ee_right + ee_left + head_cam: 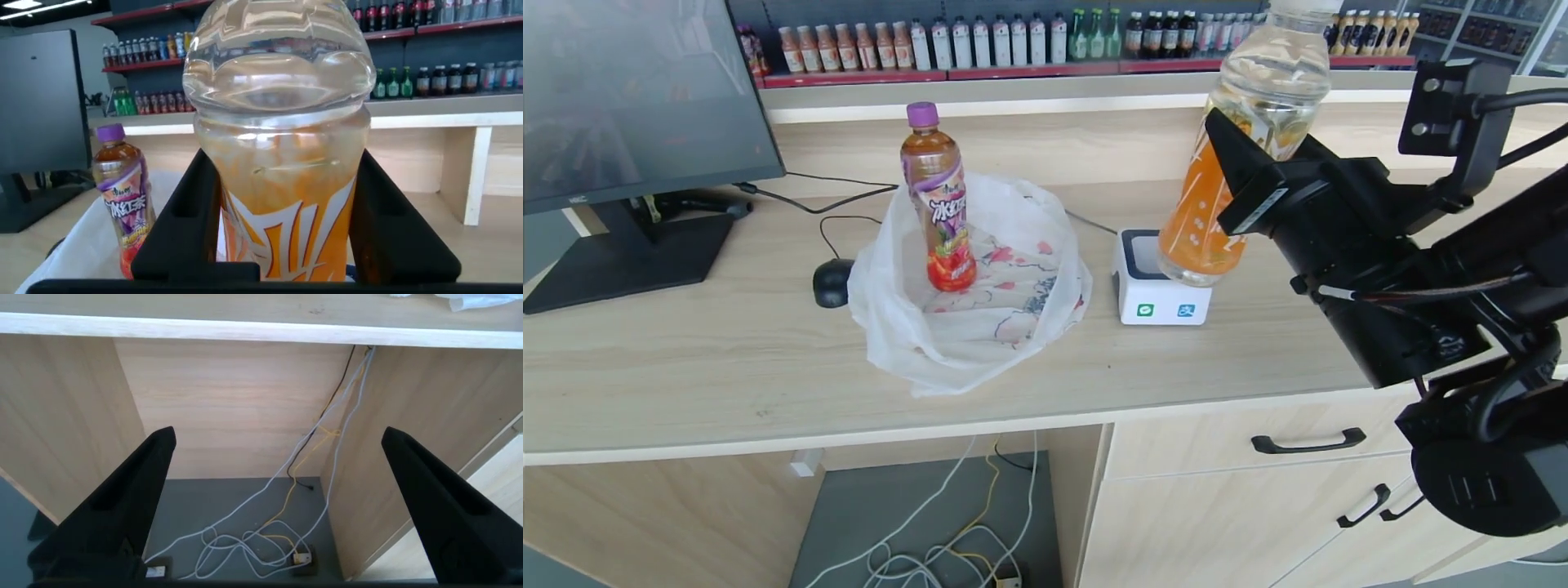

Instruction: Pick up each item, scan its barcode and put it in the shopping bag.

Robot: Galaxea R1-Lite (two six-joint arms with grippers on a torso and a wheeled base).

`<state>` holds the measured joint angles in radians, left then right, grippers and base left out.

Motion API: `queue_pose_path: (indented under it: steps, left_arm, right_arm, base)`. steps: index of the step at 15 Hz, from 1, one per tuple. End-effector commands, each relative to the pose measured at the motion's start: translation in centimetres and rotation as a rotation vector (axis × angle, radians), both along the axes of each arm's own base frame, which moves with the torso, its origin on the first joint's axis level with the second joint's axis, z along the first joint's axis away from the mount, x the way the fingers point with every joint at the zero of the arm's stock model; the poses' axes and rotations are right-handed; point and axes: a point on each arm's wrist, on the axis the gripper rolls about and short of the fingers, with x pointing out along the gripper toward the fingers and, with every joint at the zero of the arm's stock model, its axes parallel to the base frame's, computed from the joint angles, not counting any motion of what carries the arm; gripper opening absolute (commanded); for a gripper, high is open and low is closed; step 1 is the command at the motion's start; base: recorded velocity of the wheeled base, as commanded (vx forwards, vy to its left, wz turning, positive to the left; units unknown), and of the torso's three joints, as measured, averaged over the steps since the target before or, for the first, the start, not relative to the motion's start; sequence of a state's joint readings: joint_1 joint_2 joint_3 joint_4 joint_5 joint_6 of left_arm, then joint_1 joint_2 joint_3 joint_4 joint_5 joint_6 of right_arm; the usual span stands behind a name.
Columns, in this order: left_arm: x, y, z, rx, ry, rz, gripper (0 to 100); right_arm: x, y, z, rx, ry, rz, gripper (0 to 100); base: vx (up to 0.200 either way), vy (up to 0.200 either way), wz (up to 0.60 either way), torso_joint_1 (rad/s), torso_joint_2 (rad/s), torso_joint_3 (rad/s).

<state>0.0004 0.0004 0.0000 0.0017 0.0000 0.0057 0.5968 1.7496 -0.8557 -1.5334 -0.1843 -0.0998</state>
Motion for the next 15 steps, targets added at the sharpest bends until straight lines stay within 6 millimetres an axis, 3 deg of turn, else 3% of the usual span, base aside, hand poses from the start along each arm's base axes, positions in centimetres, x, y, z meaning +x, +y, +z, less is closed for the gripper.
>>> queue_pose_path:
  steps: [1,5,11,15]
  left_arm:
    - [0.0,0.0,0.0,0.000,0.001,0.000,100]
    - [0.0,0.0,0.0,0.000,-0.001,0.000,100]
    - [0.0,0.0,0.0,0.000,0.001,0.000,100]
    - [0.0,0.0,0.0,0.000,0.001,0.000,100]
  right_arm:
    - [0.5,0.3,0.0,0.010,0.002,0.004,0]
    - [2.9,0.6,-0.6,0.074,0.044,0.036,0]
    - [7.0,3.2,1.0,0.271,0.195,0.196,0]
    - [8.4,3.5,2.0,0.584,0.334,0.262,0]
  base:
    - [0.000,0.000,0.00,0.000,0.00,0.000]
    - [0.000,0.000,0.00,0.000,0.00,0.000]
    - [0.000,0.000,0.00,0.000,0.00,0.000]
    - [0.000,0.000,0.00,0.000,0.00,0.000]
